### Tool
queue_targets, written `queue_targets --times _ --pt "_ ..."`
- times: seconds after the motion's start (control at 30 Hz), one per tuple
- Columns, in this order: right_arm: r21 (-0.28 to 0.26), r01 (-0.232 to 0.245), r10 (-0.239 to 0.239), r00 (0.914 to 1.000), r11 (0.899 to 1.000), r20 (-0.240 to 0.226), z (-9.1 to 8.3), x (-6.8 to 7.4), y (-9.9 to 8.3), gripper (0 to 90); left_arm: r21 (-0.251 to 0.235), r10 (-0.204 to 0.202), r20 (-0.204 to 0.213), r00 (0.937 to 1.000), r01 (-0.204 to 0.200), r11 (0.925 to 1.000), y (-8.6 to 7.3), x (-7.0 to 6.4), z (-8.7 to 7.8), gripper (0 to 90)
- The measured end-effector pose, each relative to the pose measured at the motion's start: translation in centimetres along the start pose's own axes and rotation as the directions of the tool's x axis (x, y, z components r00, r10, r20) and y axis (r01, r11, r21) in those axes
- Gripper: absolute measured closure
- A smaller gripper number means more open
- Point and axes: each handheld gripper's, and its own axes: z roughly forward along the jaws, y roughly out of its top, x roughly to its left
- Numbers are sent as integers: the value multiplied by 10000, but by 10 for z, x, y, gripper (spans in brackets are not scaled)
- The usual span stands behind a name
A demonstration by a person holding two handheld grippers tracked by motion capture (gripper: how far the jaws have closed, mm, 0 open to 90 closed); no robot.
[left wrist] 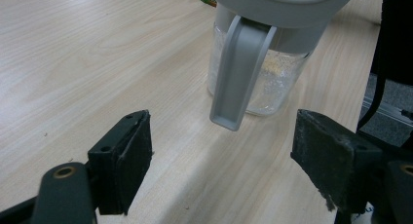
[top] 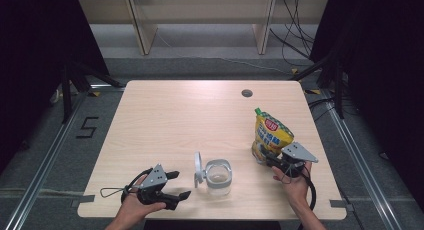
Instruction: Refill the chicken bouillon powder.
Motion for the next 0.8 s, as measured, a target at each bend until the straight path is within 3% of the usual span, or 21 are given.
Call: queue_targets --times 0.03,0.1,0.13,0.2,0.27,0.33,0.43,0.47,0.5,0.53,0.6,0.63,0.67,0.73,0.77,0.8 --pt "101 307 -308 9994 9995 179 -2 -1 1 434 34 -305 63 9995 305 9995 0 -1 0 219" --pt "137 114 -115 9999 9998 61 -4 -1 3 435 71 -30 39 10000 30 10000 1 1 -1 219" --pt "151 81 -81 10000 9999 32 -5 -1 3 435 76 -334 39 9994 334 9994 0 -1 -1 219" --pt "75 25 -24 9999 10000 -97 -7 -2 2 436 135 7 26 10000 -7 9999 0 1 -1 219" --pt "69 -168 169 9998 9998 -91 -8 -4 0 435 80 -298 52 9995 298 9995 0 -1 0 219" --pt "32 -205 205 9998 9998 -84 -8 -4 -2 435 95 3 115 9999 -4 10000 0 0 0 219" --pt "-168 -263 262 9996 9995 -53 -8 -6 -5 432 150 37 76 10000 -38 9999 0 0 0 219" --pt "-319 -339 333 9992 9989 -216 -8 -5 -6 430 123 5 26 10000 -5 9999 0 0 0 219" --pt "-111 -318 316 9993 9994 -218 -9 -6 -7 429 130 -8 30 10000 8 9999 0 0 1 219" --pt "-369 -210 204 9996 9991 -173 -7 -7 -8 423 145 -18 26 10000 17 9999 0 -1 0 220" --pt "-329 -554 540 9977 9979 -399 -6 -7 -9 408 153 40 23 10000 -40 9999 0 -1 1 220" --pt "-453 -296 285 9993 9985 -251 -5 -10 -9 395 144 18 35 10000 -18 9999 0 -1 1 220" --pt "-409 -620 616 9980 9972 -108 -3 -8 -11 385 143 -10 42 10000 10 9999 0 -1 1 220" --pt "-557 -470 457 9987 9973 -241 -1 -11 -12 372 163 -258 109 9996 257 9995 0 -3 1 220" --pt "-624 -595 577 9979 9963 -297 0 -9 -12 364 180 -160 76 9998 158 9997 0 -2 1 220" --pt "-687 -433 407 9984 9967 -396 2 -10 -13 354 133 -194 74 9998 193 9997 0 -2 1 220"
